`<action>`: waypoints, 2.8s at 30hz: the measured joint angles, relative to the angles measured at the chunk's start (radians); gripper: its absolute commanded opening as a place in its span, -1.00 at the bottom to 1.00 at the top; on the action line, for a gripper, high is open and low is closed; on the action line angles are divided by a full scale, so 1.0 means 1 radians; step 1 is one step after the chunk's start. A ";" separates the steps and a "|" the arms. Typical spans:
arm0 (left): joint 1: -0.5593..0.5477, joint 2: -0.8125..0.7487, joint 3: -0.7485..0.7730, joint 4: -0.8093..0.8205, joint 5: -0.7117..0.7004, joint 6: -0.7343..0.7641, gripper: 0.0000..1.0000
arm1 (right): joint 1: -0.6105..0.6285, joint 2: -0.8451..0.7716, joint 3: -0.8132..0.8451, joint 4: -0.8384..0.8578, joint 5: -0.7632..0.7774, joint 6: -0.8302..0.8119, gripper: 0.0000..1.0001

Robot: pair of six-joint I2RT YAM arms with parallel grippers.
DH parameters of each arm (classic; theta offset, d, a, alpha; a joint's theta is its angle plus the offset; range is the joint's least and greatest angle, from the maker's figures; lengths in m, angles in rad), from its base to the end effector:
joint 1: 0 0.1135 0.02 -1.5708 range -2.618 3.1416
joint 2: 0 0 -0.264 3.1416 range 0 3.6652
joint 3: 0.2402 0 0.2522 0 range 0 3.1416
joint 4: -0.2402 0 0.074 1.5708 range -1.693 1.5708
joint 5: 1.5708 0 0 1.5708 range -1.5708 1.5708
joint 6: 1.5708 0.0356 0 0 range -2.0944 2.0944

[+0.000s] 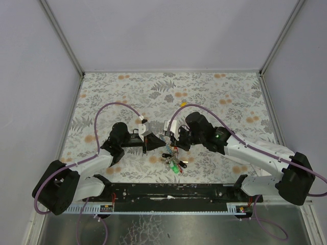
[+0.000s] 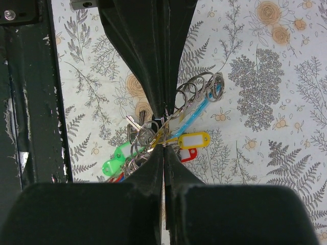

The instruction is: Put the keys on the keyring

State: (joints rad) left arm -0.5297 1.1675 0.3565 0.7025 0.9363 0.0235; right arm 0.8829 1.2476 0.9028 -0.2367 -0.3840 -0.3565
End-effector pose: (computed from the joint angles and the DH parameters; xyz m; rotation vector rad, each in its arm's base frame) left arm 0.1781 -0.1375 0.2098 1.1433 1.3508 -1.1510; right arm 0.1652 0.2220 0.2787 -1.4517 1.6413 0.7149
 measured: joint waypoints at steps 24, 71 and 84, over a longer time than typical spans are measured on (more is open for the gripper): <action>-0.001 0.000 0.000 0.000 0.000 0.000 -1.00 | 0.001 -0.002 0.005 -0.023 0.039 0.013 -1.00; -0.002 0.000 0.000 0.000 0.011 0.000 -1.00 | 0.001 -0.011 0.005 -0.014 0.001 0.004 -1.00; -0.003 0.000 0.000 0.000 0.011 0.000 -1.00 | 0.001 -0.010 0.005 -0.014 0.001 0.003 -1.00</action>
State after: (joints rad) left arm -0.5323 1.1675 0.3565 0.7025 0.9478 0.0235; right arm 0.8837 1.2373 0.9077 -0.2512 -0.3828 -0.3538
